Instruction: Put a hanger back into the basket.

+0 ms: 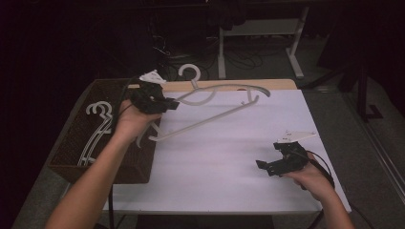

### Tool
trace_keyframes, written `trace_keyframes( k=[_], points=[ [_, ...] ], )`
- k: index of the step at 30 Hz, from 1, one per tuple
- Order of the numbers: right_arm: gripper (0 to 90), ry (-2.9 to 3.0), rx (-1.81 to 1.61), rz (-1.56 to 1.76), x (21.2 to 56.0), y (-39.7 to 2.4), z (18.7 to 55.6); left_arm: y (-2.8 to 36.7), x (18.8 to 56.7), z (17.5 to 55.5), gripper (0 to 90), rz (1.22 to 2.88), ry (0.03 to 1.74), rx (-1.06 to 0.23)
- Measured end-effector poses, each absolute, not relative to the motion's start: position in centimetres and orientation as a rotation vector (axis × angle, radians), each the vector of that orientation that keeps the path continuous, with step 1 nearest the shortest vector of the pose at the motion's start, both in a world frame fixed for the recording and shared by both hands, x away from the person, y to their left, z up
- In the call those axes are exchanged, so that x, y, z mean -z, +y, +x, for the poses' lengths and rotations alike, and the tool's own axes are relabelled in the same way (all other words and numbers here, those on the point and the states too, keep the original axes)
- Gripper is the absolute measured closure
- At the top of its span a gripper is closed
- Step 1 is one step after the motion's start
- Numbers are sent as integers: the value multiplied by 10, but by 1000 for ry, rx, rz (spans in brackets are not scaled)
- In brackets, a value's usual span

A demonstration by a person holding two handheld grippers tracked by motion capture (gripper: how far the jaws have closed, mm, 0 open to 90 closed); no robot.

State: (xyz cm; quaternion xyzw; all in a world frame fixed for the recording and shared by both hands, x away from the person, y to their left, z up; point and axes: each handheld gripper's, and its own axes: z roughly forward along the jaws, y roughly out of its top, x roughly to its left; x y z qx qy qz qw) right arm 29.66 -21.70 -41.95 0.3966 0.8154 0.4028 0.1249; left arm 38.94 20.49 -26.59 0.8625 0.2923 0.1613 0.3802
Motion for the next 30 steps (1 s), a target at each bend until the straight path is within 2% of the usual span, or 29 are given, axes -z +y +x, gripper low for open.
trace_keyframes(
  k=[14,15,16,17,18,22,30],
  points=[
    [24,2359,-1150,1142,416,-212,298,328,246,368,820,2080,965,-575],
    [24,2364,-1147,1139,417,-211,298,347,248,365,820,2051,1004,-587],
    [24,2364,-1147,1139,417,-211,298,347,248,365,820,2051,1004,-587],
    [24,2368,-1136,1151,419,-212,298,366,250,362,820,2026,1044,-605],
    [24,2366,-1134,1152,420,-212,298,366,250,362,820,2026,1044,-605],
    [24,2370,-1125,1151,421,-211,297,408,259,356,821,1985,1140,-655],
    [24,2368,-1116,1163,421,-209,298,445,280,356,820,1949,1262,-697]
  ],
)
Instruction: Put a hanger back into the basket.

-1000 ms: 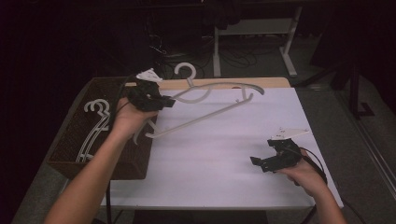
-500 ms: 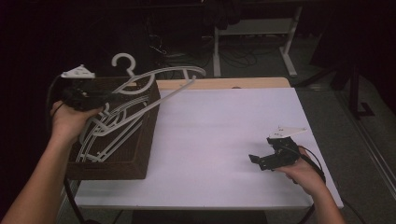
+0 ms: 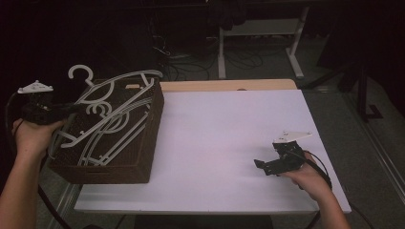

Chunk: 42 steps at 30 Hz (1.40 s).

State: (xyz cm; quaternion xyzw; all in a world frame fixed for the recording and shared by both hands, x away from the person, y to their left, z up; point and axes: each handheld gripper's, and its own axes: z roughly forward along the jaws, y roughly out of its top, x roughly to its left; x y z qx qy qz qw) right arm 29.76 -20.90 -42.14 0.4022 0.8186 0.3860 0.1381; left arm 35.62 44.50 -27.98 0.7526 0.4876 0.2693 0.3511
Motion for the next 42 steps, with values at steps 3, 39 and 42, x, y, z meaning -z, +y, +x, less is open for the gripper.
trace_keyframes(
  k=[3,39,42],
  points=[
    [24,2375,-1106,1159,423,-207,298,455,294,360,820,1953,1313,-697],
    [25,2357,-1168,1062,373,-195,314,391,322,365,267,1909,991,-319],
    [25,2341,-1189,1052,365,-194,315,359,320,358,217,1917,879,-274]
  ],
)
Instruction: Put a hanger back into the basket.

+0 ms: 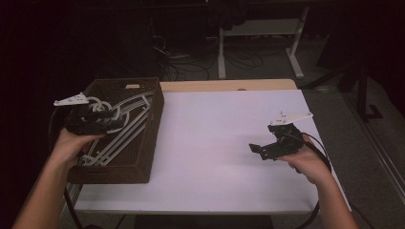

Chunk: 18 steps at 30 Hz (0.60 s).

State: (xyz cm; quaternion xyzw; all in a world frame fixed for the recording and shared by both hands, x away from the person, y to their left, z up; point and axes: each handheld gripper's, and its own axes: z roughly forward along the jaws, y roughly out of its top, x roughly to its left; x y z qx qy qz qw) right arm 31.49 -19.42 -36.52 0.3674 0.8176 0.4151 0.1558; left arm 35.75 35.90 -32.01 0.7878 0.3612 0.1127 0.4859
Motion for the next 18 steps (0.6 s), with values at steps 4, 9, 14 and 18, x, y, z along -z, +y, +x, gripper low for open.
trace_keyframes(
  k=[4,9,14,18],
  points=[
    [25,2333,-1208,1039,360,-193,316,334,321,350,156,1928,802,-242],
    [25,2331,-1235,1022,357,-192,316,299,328,339,91,1940,706,-186],
    [25,2332,-1261,1017,358,-191,316,278,339,333,8,1972,645,-163],
    [25,2338,-1263,1022,360,-191,316,276,342,333,0,1982,647,-165]
  ],
)
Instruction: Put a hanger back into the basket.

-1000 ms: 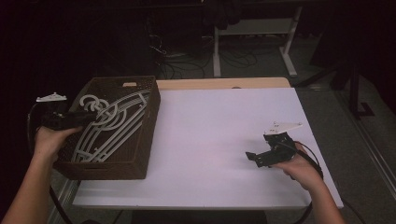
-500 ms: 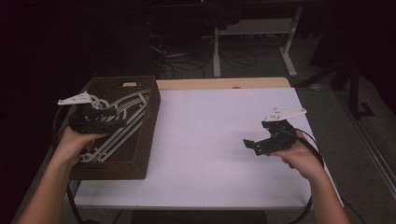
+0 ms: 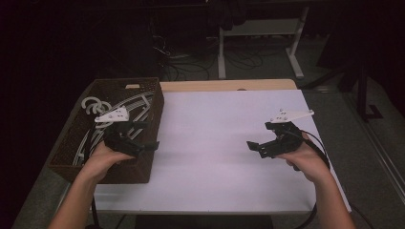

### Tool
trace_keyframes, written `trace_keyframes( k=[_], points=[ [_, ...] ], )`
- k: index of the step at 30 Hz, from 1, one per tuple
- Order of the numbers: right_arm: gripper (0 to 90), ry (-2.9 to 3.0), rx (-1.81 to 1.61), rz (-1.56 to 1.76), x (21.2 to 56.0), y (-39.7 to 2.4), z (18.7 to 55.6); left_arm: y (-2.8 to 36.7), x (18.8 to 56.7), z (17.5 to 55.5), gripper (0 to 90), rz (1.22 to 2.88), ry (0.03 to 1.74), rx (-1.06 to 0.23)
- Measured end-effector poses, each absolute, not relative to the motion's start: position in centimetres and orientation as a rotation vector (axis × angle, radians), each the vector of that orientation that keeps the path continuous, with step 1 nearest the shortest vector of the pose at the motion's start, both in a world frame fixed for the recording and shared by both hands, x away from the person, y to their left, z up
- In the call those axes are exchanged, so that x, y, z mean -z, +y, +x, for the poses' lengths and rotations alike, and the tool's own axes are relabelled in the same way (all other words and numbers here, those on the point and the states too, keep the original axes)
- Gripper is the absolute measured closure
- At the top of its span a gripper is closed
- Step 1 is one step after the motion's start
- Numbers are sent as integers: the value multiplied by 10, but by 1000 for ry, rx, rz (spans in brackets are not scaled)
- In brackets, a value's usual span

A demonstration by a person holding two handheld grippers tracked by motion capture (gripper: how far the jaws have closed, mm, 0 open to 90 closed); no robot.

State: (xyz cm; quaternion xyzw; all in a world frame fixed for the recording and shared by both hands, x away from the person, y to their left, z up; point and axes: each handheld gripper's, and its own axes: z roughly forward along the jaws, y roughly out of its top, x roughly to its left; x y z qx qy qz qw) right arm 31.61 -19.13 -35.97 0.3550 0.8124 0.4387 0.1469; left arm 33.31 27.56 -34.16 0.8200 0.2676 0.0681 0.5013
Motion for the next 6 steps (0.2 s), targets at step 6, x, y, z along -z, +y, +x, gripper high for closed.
trace_keyframes(
  k=[6],
  points=[
    [25,2341,-1267,1022,362,-192,316,278,343,333,0,1973,644,-158]
  ],
)
